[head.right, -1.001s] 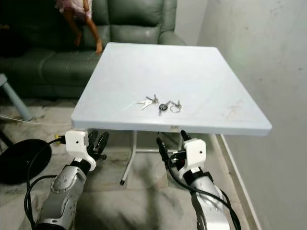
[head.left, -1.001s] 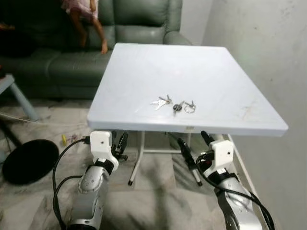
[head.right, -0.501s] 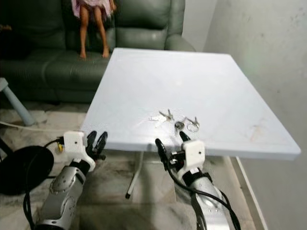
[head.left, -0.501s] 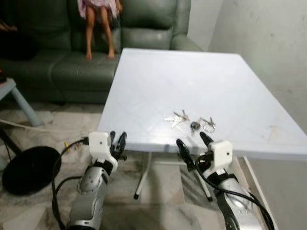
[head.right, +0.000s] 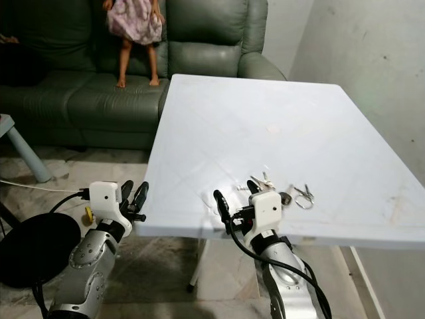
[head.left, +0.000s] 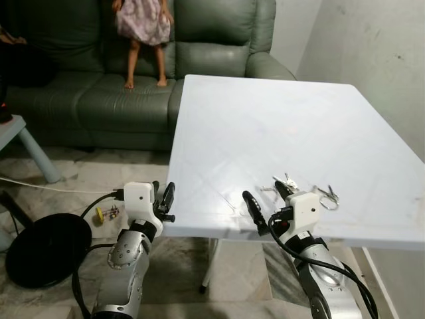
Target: Hang keys on a hook
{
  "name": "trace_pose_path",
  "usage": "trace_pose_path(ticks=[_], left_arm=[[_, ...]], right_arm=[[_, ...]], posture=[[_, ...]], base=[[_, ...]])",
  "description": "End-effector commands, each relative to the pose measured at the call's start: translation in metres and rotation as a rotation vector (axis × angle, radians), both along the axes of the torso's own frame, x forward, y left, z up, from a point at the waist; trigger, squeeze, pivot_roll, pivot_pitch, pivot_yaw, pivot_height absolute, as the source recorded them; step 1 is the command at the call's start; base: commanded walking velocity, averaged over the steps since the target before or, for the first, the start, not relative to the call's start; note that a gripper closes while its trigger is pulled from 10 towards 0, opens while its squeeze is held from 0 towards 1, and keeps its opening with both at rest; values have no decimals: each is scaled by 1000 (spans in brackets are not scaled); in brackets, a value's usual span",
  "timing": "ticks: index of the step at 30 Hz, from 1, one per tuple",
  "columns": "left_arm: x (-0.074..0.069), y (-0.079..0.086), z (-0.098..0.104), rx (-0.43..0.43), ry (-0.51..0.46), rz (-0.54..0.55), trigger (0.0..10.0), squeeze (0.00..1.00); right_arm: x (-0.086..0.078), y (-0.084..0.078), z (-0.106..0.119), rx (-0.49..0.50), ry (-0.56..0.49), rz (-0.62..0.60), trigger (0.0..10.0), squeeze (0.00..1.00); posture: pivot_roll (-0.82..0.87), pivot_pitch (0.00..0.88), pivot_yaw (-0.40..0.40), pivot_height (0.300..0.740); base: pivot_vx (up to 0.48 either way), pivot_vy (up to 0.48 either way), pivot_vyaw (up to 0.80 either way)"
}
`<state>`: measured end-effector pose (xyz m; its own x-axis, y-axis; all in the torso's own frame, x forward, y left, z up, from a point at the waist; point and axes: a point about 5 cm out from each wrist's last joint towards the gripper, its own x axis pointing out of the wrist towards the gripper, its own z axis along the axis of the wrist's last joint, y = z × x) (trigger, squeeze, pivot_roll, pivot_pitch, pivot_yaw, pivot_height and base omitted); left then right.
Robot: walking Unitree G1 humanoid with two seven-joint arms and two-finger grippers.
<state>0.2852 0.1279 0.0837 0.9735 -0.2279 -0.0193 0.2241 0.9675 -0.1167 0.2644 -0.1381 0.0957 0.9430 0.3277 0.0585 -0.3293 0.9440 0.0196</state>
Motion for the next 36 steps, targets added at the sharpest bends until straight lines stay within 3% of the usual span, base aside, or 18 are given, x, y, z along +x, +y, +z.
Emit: trace_pose_path(ticks=[1, 7, 12, 17, 19, 27, 36], left_arm=[[0, -8, 5, 18, -20, -46, 10000, 0], [-4, -16, 10, 75, -60, -139, 10000, 0], [-11, -31, 12, 123, -92, -244, 10000, 0], [-17, -41, 11, 146, -100, -316, 10000, 0], [-21, -48, 12, 152, -112, -348, 10000, 0], [-25, -53, 13, 158, -119, -380, 10000, 0], [-26, -52, 13, 160, -117, -374, 10000, 0]], right_arm=[[1, -7, 4, -13, -10, -36, 10000, 0], [2, -7, 9, 6, -24, -70, 10000, 0], [6, -12, 10, 35, 5, -169, 10000, 0], [7, -16, 6, -2, 29, -255, 10000, 0], [7, -21, -2, -9, 84, -327, 10000, 0], [8, -34, -18, -77, 201, -485, 10000, 0], [4, -37, -31, -80, 265, -512, 10000, 0]], posture=[[93, 0, -53, 736], [97, 0, -56, 736], [99, 0, -57, 736], [93, 0, -54, 736], [92, 0, -54, 736], [90, 0, -53, 736], [95, 0, -55, 736]], base=[[0, 0, 0], [0, 0, 0], [0, 0, 0], [0, 0, 0], [0, 0, 0], [0, 0, 0], [0, 0, 0]])
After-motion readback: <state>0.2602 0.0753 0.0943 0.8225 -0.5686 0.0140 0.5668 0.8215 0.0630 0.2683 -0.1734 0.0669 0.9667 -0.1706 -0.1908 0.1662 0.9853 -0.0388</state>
